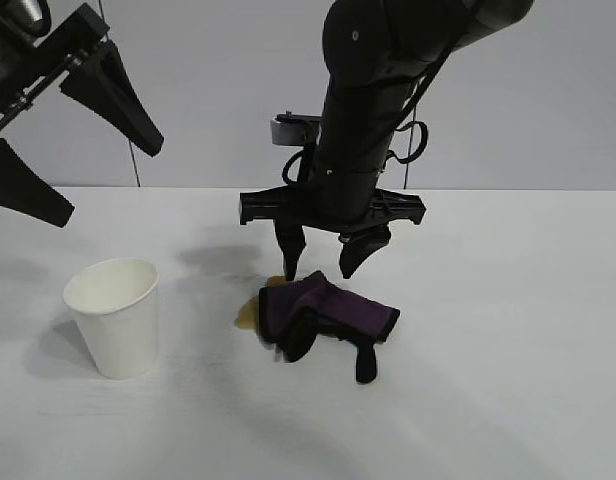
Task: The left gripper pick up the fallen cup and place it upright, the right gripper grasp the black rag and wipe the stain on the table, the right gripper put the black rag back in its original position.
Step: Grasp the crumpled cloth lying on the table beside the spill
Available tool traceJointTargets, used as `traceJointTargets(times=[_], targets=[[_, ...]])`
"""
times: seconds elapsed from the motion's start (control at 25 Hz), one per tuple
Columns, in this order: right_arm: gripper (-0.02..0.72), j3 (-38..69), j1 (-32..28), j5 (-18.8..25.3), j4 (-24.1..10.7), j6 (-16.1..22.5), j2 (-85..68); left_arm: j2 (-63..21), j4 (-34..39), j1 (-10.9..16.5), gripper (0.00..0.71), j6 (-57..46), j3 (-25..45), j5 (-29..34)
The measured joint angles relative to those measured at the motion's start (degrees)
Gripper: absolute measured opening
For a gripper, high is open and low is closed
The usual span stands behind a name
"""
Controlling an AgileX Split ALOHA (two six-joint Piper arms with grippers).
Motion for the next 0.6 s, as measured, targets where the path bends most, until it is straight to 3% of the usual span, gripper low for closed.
traceJointTargets(times=[0.16, 0.6], targets=[[0.416, 0.0, 0.0, 0.4, -1.5, 0.6, 0.3, 0.0, 0.0, 0.0, 0.693, 0.0, 0.0, 0.0], [0.367, 0.0, 0.0, 1.5, -1.2, 0.8, 2.0, 0.0, 0.0, 0.0, 0.693, 0.0, 0.0, 0.0]])
